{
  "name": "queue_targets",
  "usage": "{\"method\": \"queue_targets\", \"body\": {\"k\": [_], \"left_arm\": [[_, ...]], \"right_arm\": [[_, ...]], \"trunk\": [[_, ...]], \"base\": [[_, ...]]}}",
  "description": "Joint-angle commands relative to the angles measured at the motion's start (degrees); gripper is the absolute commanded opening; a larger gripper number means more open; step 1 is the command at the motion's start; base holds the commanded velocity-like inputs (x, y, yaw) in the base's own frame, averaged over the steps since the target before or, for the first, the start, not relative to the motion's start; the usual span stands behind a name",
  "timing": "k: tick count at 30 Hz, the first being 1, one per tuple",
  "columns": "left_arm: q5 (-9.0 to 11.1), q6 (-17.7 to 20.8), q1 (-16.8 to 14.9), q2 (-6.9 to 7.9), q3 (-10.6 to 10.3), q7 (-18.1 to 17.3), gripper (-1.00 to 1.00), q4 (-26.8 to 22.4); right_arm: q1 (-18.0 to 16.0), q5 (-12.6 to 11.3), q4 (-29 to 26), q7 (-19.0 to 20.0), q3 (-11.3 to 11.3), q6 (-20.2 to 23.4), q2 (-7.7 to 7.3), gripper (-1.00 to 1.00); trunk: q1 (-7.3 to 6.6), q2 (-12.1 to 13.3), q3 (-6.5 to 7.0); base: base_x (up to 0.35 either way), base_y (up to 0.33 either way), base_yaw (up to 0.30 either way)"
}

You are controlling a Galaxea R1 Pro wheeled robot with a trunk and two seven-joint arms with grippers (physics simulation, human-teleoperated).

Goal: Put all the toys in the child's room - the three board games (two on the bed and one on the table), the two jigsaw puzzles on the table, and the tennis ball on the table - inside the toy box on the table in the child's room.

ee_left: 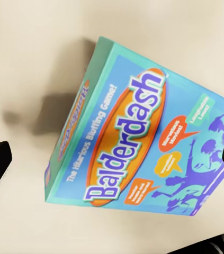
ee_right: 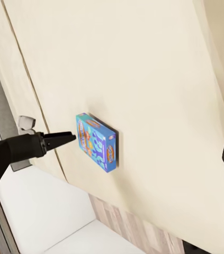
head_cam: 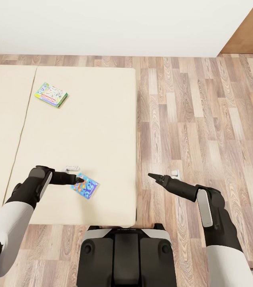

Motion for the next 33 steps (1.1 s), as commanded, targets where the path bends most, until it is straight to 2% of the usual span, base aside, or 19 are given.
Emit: {"method": "queue_targets", "body": {"k": [1,17,33], "left_arm": [[-0.6,0.1,0.0,-0.01,0.1,-0.4,1.00,-0.1],[-0.7,-0.3,-0.1,-0.20,0.1,0.1,1.00,0.0],[-0.7,-1.4,-0.1,-0.27,-0.2,0.1,1.00,0.2]], "right_arm": [[0.0,0.4,0.0,0.5,-0.2,0.3,0.06,1.00],[0.0,0.4,0.2,0.4,-0.1,0.2,0.21,1.00],[0.0,0.4,0.3,0.5,-0.1,0.3,0.20,1.00]], "trunk": [[0.03,-0.1,-0.06],[0.03,-0.1,-0.21],[0.03,-0.1,-1.33]], "base": [[0.000,0.000,0.000],[0.000,0.000,0.000],[0.000,0.000,0.000]]}}
